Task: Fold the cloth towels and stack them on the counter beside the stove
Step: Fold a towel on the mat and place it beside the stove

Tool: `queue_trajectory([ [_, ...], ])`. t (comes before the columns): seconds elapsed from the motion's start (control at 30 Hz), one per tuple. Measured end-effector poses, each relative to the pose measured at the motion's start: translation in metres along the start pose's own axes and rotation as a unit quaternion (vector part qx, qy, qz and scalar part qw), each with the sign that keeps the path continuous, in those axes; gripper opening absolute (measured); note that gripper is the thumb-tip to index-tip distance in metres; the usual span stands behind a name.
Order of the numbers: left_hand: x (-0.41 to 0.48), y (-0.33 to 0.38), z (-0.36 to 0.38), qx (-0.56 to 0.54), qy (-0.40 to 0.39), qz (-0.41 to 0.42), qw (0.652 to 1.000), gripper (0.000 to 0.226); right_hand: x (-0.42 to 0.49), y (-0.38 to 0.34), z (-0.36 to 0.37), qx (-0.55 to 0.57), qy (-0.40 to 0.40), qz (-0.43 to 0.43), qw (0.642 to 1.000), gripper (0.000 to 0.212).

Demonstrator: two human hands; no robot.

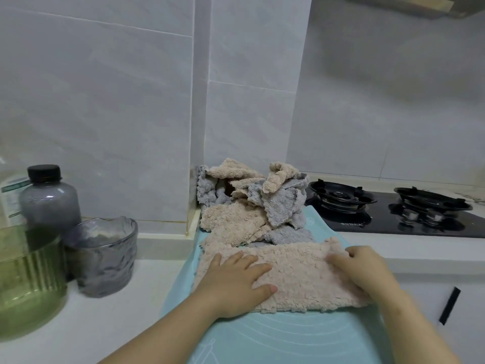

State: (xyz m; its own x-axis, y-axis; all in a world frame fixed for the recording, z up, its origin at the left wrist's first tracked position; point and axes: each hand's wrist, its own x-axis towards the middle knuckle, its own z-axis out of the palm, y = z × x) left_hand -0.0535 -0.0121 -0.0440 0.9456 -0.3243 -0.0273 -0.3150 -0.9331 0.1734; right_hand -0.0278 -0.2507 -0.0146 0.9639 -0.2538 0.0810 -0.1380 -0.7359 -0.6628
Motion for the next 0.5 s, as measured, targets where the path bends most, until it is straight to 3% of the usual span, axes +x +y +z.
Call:
queue_trajectory([
  [0.1,-0.002,-0.012,-0.003,-0.128,0.121,0.0,0.984,0.06,-0.001,-0.026,-0.014,0.075,-0.028,-0.015,0.997,0.024],
  [0.17,-0.003,-0.021,-0.011,-0.218,0.244,-0.033,0.944,0.063,-0.002,-0.043,-0.021,0.134,-0.054,-0.016,0.989,0.019],
  [0.23,-0.004,-0.032,-0.021,-0.276,0.306,-0.093,0.907,0.058,-0.004,-0.061,-0.02,0.17,-0.065,-0.024,0.983,0.018],
  [0.3,-0.004,-0.044,-0.029,-0.421,0.276,-0.135,0.853,0.047,-0.008,-0.081,-0.012,0.195,-0.089,-0.04,0.976,0.023],
  [0.37,-0.007,-0.046,-0.037,-0.604,0.207,-0.157,0.753,0.034,-0.016,-0.1,0.0,0.224,-0.15,-0.056,0.961,0.021],
  [0.4,-0.01,-0.046,-0.041,-0.651,0.174,-0.164,0.72,0.028,-0.02,-0.108,0.007,0.236,-0.191,-0.064,0.951,0.022],
  [0.5,-0.017,-0.046,-0.047,-0.685,0.114,-0.177,0.698,0.025,-0.03,-0.117,0.026,0.279,-0.255,-0.083,0.922,0.028],
])
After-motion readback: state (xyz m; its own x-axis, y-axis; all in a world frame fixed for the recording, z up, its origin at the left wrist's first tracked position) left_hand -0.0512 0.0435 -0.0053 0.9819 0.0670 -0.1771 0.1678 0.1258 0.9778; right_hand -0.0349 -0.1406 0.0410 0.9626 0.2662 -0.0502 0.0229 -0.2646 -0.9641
